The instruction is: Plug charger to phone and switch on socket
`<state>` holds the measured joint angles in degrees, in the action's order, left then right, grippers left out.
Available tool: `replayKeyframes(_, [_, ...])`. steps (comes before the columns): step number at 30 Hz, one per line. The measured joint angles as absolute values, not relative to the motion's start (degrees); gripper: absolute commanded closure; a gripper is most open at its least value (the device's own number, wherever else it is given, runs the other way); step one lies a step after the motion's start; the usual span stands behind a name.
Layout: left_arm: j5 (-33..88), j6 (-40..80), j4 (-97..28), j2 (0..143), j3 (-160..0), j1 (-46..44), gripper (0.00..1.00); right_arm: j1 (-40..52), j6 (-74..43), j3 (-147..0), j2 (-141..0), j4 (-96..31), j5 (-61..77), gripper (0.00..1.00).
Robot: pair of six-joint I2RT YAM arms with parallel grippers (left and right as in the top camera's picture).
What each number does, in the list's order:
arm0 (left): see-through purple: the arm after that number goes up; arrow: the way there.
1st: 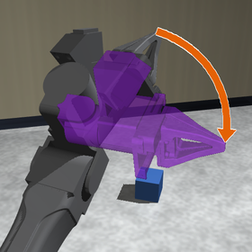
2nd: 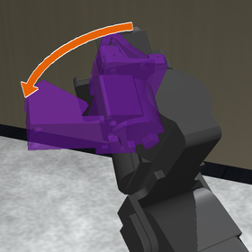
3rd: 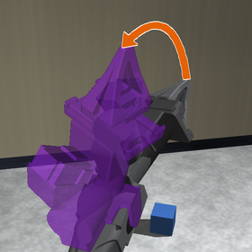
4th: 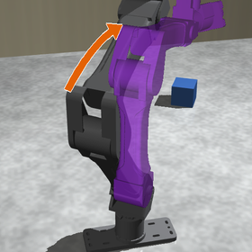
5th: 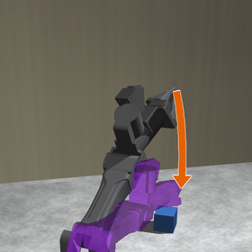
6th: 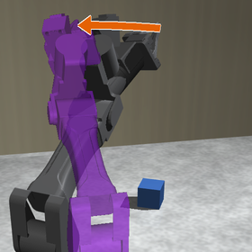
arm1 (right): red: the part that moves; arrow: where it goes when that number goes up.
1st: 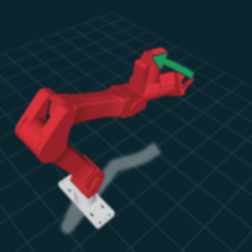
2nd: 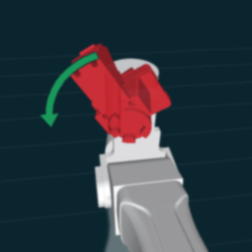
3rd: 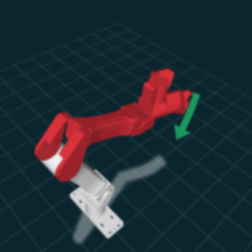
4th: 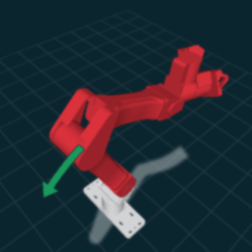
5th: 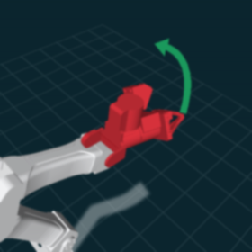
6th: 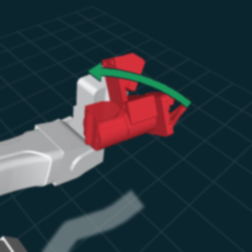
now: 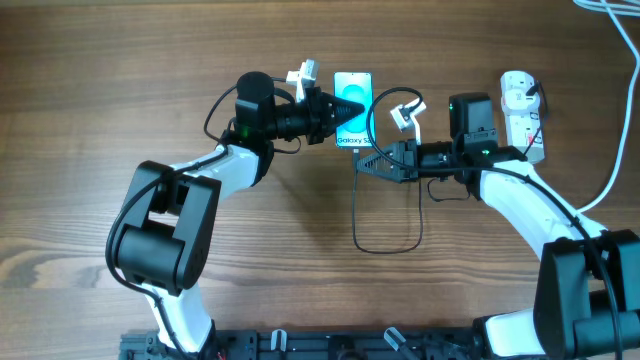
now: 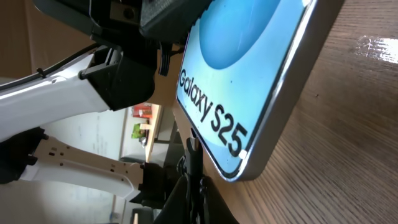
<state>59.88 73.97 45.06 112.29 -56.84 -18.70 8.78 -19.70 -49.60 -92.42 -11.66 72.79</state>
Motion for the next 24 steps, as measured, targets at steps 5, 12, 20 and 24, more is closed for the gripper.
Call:
replayKeyframes(5, [59.88, 73.97, 45.06, 112.29, -56.84, -18.70, 0.96, 8.78, -19.90, -49.60, -92.42, -11.68, 72.34, 0.96])
replayKeyframes(12, [59.88, 73.97, 45.06, 112.29, -56.84, -18.70, 0.96, 8.78, -19.92, -49.60, -92.42, -11.97, 71.94, 0.96])
replayKeyframes(20, [59.88, 73.95, 45.06, 112.29, -56.86, -18.70, 0.96, 8.78, -19.92, -49.60, -92.42, -11.99, 71.94, 0.96])
replayKeyframes(24, [59.88, 73.95, 45.06, 112.29, -56.86, -18.70, 0.96, 8.78, -20.01, -49.60, -92.42, -11.97, 71.94, 0.96])
